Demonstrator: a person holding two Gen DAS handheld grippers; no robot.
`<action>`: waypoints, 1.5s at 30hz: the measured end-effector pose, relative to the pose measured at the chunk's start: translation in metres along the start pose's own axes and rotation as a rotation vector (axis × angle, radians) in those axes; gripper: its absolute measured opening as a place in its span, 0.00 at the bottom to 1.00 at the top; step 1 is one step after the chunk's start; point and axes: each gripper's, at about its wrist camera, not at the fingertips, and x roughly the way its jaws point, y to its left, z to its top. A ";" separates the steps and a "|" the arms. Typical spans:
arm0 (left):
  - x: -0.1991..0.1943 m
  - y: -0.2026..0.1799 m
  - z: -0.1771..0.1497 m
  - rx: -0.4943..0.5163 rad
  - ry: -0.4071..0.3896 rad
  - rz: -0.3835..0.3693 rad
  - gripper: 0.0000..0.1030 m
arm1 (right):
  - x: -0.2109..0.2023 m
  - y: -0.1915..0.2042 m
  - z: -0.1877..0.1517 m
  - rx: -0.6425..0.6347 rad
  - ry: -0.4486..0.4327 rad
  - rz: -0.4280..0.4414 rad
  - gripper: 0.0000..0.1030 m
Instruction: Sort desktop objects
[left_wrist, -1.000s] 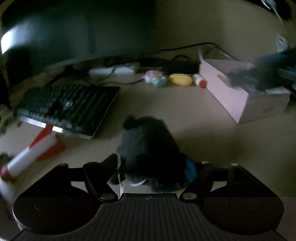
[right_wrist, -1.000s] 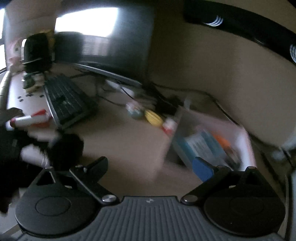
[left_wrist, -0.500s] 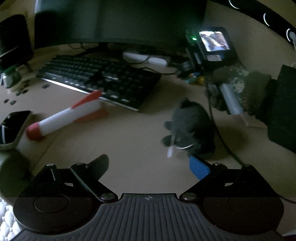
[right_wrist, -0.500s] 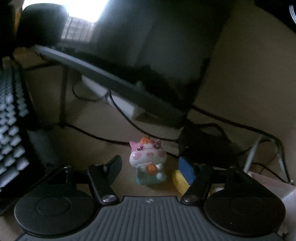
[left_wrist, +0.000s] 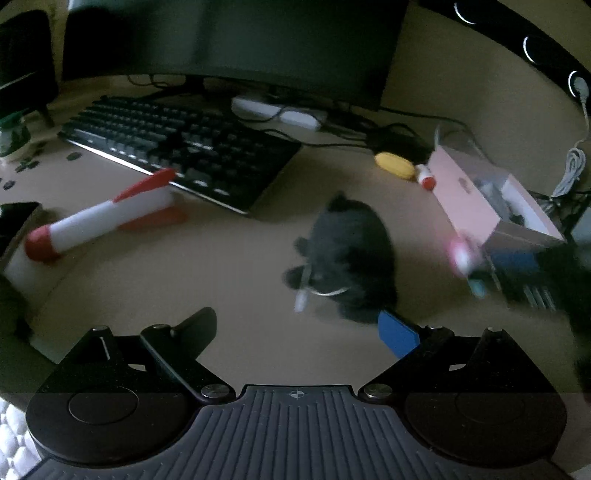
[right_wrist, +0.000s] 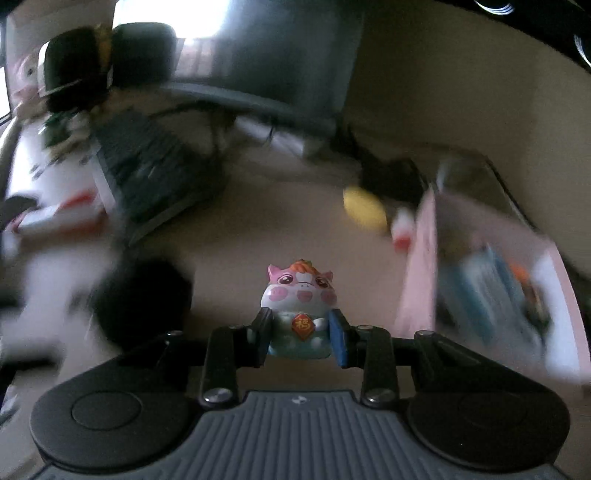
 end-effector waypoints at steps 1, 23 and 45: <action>0.000 -0.005 -0.001 -0.007 0.000 -0.003 0.95 | -0.010 -0.003 -0.014 -0.008 0.017 0.015 0.32; 0.016 -0.094 -0.007 0.045 0.028 0.068 0.97 | -0.082 -0.070 -0.097 0.025 -0.051 -0.099 0.78; -0.009 0.019 -0.010 -0.078 -0.003 0.001 0.97 | 0.177 -0.007 0.152 -0.240 0.116 -0.353 0.56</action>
